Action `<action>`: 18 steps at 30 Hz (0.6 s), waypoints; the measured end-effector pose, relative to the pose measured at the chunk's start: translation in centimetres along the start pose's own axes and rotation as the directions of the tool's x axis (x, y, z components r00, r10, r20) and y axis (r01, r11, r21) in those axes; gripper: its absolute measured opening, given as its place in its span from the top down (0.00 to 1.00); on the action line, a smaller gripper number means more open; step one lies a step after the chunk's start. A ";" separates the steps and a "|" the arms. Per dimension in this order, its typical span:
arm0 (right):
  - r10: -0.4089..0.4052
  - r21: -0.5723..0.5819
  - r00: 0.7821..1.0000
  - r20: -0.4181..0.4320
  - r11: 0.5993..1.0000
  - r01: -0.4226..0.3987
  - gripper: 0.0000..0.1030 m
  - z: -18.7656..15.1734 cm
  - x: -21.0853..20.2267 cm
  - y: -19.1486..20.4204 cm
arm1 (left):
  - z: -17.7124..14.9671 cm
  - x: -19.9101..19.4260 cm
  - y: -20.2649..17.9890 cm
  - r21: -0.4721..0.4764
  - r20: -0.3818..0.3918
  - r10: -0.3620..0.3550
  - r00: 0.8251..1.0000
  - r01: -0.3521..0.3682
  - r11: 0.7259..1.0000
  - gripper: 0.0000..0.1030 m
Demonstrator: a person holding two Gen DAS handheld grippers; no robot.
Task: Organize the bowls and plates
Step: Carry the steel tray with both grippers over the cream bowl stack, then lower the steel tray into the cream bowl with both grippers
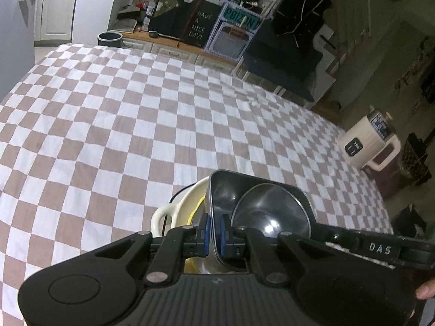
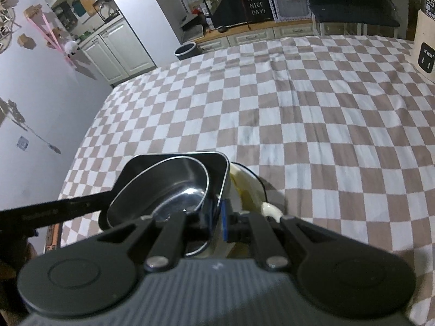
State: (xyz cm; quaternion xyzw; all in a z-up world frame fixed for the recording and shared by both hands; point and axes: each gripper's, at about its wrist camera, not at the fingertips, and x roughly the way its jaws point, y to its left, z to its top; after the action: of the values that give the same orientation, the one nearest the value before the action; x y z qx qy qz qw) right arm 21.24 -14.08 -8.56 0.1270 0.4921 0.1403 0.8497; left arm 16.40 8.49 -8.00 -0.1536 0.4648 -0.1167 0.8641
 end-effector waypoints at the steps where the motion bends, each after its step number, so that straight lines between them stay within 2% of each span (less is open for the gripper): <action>1: -0.005 -0.002 1.000 -0.004 1.000 0.005 0.92 0.0 0.1 0.0 | -0.1 0.2 0.0 0.005 -0.007 0.005 1.000 -0.005 1.000 0.94; 11: -0.041 -0.023 0.999 -0.027 0.999 0.040 0.92 -0.4 1.9 0.4 | -0.6 0.7 -0.1 0.025 -0.003 0.027 1.000 -0.027 0.999 0.94; 18: -0.043 -0.052 0.998 -0.037 0.998 0.041 0.92 -0.8 2.1 0.4 | -1.1 1.3 0.0 0.044 -0.037 0.042 0.998 -0.040 0.998 0.94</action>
State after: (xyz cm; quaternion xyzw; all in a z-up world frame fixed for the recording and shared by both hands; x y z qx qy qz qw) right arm 21.52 -12.85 -10.50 0.0924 0.5069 0.1373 0.8460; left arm 16.24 7.91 -9.60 -0.1230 0.4814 -0.1118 0.8606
